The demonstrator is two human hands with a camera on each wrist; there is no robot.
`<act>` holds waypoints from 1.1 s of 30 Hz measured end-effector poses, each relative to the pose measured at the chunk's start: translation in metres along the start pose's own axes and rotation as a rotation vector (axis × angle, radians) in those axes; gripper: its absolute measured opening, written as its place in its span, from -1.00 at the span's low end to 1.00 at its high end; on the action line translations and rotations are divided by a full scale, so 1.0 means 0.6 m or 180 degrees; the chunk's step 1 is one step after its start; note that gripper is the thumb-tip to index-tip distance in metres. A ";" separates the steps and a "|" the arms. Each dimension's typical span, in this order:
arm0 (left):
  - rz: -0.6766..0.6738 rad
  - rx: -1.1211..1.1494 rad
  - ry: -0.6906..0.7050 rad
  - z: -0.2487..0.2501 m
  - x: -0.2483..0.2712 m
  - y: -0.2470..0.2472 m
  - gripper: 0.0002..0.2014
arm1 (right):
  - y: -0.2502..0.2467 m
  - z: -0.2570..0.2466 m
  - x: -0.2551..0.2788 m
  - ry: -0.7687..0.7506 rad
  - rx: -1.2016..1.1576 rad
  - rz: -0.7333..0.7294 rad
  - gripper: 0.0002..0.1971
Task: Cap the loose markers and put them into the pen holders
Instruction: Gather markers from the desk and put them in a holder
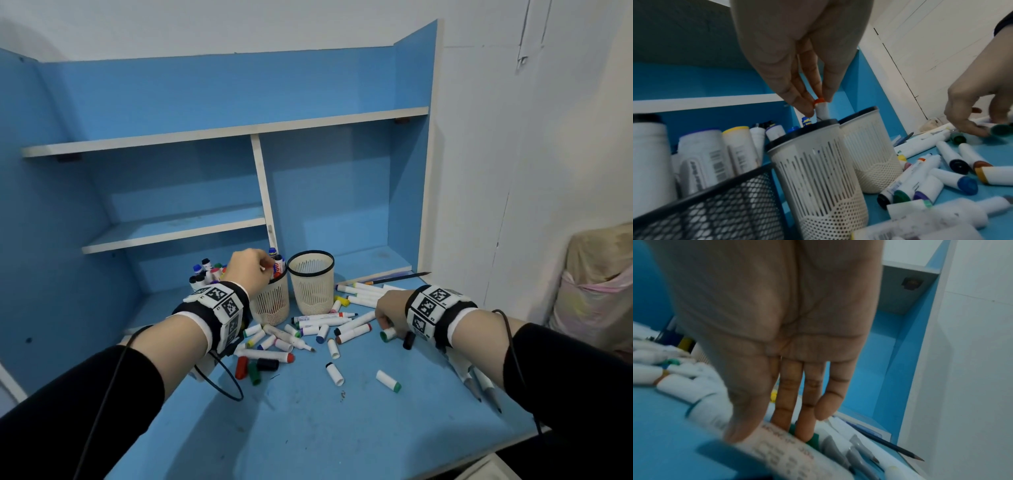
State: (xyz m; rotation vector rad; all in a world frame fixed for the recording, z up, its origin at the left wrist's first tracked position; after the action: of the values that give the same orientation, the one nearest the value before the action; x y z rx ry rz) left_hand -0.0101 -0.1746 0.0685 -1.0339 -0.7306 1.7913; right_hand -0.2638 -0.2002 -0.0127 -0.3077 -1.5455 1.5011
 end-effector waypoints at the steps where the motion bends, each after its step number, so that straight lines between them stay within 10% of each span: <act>1: 0.0015 -0.0006 0.0021 0.000 0.004 -0.001 -0.83 | -0.006 -0.001 0.005 -0.0027 -0.0042 0.0121 -0.80; 7: 0.0023 -0.0030 0.0548 -0.004 0.067 -0.003 -0.82 | -0.058 -0.007 0.072 -0.0098 -0.1174 0.1567 -0.79; 15: -0.1793 -0.1274 0.0338 -0.070 0.148 0.046 -0.71 | -0.053 -0.007 0.157 -0.0057 -0.3482 0.3283 -0.75; 19: -0.2083 -0.1467 0.0132 -0.086 0.165 0.062 -0.64 | -0.023 -0.023 0.174 -0.0325 -0.5078 0.3455 -0.81; 30: -0.1967 -0.1107 0.0405 -0.001 0.213 0.077 -0.61 | 0.046 -0.034 0.203 -0.0335 -0.5924 0.3886 -0.88; 33: -0.2491 -0.1115 0.0103 0.003 0.242 0.089 -0.69 | 0.059 -0.036 0.209 -0.0394 -0.6028 0.3875 -0.32</act>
State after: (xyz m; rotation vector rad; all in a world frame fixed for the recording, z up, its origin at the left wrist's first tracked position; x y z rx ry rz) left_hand -0.0675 -0.0639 -0.0234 -0.8212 -1.2507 0.9885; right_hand -0.3299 -0.0874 0.0059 -2.5180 -2.5661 0.0643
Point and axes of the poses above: each hand's wrist, its own x-axis away from the middle knuckle, its own y-axis out of the palm, z = x × y, the point moved 5 cm from there along -x, towards the middle knuckle, and after that the axes turned 6 degrees about -y, right-handed, at the moved point
